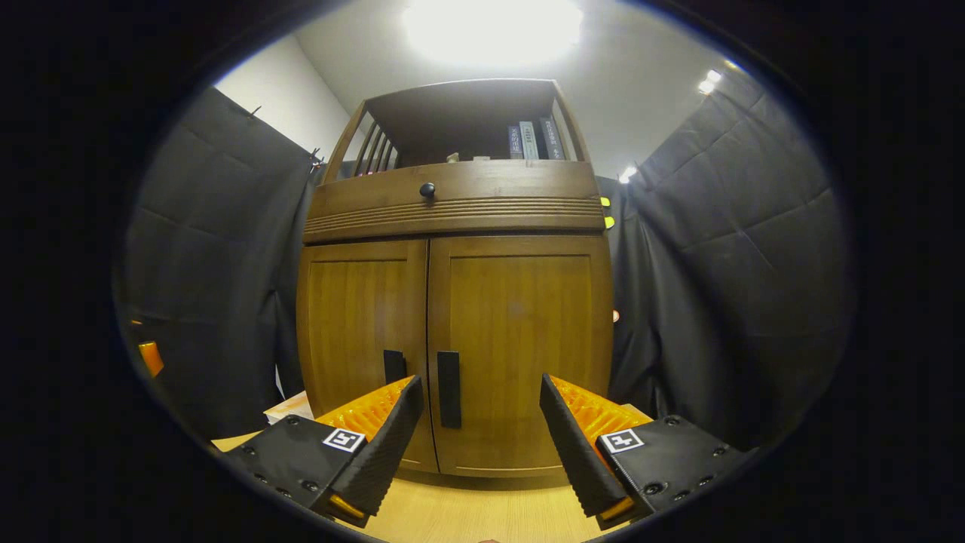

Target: Open the right door of the double-door shoe cabinet with the right hand, and open the left door with the left hand.

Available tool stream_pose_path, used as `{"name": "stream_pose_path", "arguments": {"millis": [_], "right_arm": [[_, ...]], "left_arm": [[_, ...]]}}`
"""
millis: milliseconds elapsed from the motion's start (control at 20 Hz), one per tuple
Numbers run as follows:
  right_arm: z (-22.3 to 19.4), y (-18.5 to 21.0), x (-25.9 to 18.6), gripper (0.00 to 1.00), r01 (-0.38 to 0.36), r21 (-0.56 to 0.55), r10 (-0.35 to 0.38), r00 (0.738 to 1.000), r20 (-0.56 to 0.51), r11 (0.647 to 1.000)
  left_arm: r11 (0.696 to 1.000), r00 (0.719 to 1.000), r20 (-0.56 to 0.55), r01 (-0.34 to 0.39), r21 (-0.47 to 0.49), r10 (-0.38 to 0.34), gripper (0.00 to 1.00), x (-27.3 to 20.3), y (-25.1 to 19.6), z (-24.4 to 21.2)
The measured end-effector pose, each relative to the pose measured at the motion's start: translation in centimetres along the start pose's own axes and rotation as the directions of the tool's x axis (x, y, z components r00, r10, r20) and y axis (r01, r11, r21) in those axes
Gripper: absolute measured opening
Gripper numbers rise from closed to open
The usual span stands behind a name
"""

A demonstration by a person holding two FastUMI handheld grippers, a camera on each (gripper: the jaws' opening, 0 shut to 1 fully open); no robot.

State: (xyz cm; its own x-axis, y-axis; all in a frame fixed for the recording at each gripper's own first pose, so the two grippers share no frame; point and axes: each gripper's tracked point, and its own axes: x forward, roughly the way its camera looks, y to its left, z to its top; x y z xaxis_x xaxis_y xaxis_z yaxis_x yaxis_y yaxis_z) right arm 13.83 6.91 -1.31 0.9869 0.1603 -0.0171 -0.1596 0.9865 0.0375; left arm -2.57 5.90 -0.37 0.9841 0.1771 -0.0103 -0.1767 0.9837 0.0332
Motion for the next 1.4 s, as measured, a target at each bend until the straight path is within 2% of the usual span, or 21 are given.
{"name": "stream_pose_path", "arguments": {"millis": [300,700,850,900,950,1100,1250,1350,1400], "right_arm": [[-1.9,1.6,4.8,0.98,-0.033,0.039,0.035,0.999,-0.039,0.999],[-4.5,2.8,11.2,0.95,-0.034,0.077,0.041,0.995,-0.093,0.996],[-5.2,3.3,13.3,0.94,-0.04,0.072,0.047,0.993,-0.108,0.997],[-5.5,3.5,13.8,0.91,-0.041,0.063,0.048,0.992,-0.115,0.997],[-5.9,3.8,14.5,0.94,-0.042,0.054,0.048,0.992,-0.12,0.998],[-7.0,4.3,15.8,0.82,-0.041,0.036,0.045,0.989,-0.14,0.999],[-7.8,4.5,16.7,0.6,-0.028,0.05,0.036,0.986,-0.16,0.998],[-8.5,4.3,17.1,0.56,-0.02,0.058,0.03,0.982,-0.184,0.998],[-8.5,3.7,17.0,0.56,0.007,0.052,0.003,0.982,-0.186,0.999]], "left_arm": [[0.997,0.998,-0.006,-0.069,0.022,0.069,0.95,-1.3,3.1,-0.1],[0.989,0.99,-0.022,-0.141,0.05,0.143,0.96,-3.0,5.8,-0.1],[0.985,0.987,-0.024,-0.16,0.062,0.162,0.95,-3.5,6.7,0.0],[0.984,0.986,-0.025,-0.166,0.064,0.167,0.95,-3.5,7.0,0.1],[0.983,0.985,-0.025,-0.17,0.065,0.172,0.95,-3.4,7.3,0.1],[0.981,0.983,-0.024,-0.181,0.068,0.183,0.96,-3.6,7.8,0.1],[0.98,0.982,-0.022,-0.187,0.074,0.189,0.96,-3.8,8.3,0.0],[0.979,0.981,-0.023,-0.189,0.074,0.191,0.96,-3.9,8.4,0.1],[0.979,0.982,-0.021,-0.188,0.072,0.19,0.96,-3.9,8.6,0.2]]}}
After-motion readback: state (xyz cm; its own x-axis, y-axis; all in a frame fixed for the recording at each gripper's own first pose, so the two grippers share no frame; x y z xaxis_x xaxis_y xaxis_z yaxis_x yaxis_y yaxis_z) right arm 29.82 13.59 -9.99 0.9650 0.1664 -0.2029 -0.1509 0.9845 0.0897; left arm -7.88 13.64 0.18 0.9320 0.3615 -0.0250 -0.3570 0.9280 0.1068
